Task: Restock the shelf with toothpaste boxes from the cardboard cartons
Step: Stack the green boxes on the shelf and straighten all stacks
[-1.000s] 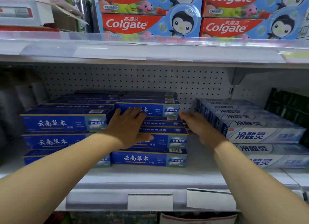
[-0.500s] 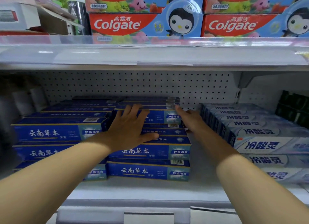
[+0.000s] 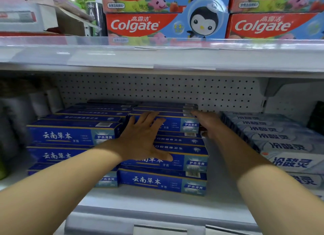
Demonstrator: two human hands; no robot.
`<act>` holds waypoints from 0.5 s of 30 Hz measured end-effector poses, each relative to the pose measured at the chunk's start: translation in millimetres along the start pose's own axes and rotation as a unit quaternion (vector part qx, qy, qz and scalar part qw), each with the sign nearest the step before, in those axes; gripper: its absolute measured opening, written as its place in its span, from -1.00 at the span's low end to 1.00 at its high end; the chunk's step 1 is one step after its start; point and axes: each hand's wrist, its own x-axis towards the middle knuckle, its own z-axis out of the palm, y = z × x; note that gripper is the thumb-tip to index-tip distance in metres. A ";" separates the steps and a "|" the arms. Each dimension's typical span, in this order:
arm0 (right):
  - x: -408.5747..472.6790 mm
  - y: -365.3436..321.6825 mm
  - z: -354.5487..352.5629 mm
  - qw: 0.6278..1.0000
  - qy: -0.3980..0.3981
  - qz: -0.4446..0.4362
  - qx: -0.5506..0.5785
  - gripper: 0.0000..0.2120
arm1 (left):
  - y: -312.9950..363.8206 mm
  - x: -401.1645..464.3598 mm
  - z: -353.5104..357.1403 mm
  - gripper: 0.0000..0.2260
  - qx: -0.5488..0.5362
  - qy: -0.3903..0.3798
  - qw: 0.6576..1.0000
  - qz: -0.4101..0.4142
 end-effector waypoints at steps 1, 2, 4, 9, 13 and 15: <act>0.6 -0.3 -0.2 1.000 0.005 -0.001 -0.006 -0.72 | 0.5 -0.2 0.1 0.20 0.002 0.000 1.000 -0.002; 0.1 -1.3 -0.7 1.000 0.011 -0.002 -0.012 -0.71 | 0.8 -0.4 0.0 0.21 0.005 0.005 1.000 -0.003; -1.5 -3.1 -1.3 0.999 0.030 -0.019 -0.021 -0.66 | 0.6 -1.4 0.3 0.22 0.007 0.013 1.000 -0.002; -24.2 -7.1 -4.1 0.981 0.103 -0.112 -0.118 -0.61 | 5.2 -17.5 -6.8 0.03 -0.003 0.016 1.000 -0.014; -77.1 -20.0 3.9 0.950 0.130 -0.203 -0.198 -0.83 | -0.8 -47.9 -22.4 -0.29 0.004 0.046 0.998 -0.039; -106.2 -25.4 13.9 0.947 0.115 -0.227 -0.195 -0.86 | -12.3 -68.4 -27.4 -0.31 0.007 0.067 0.997 -0.043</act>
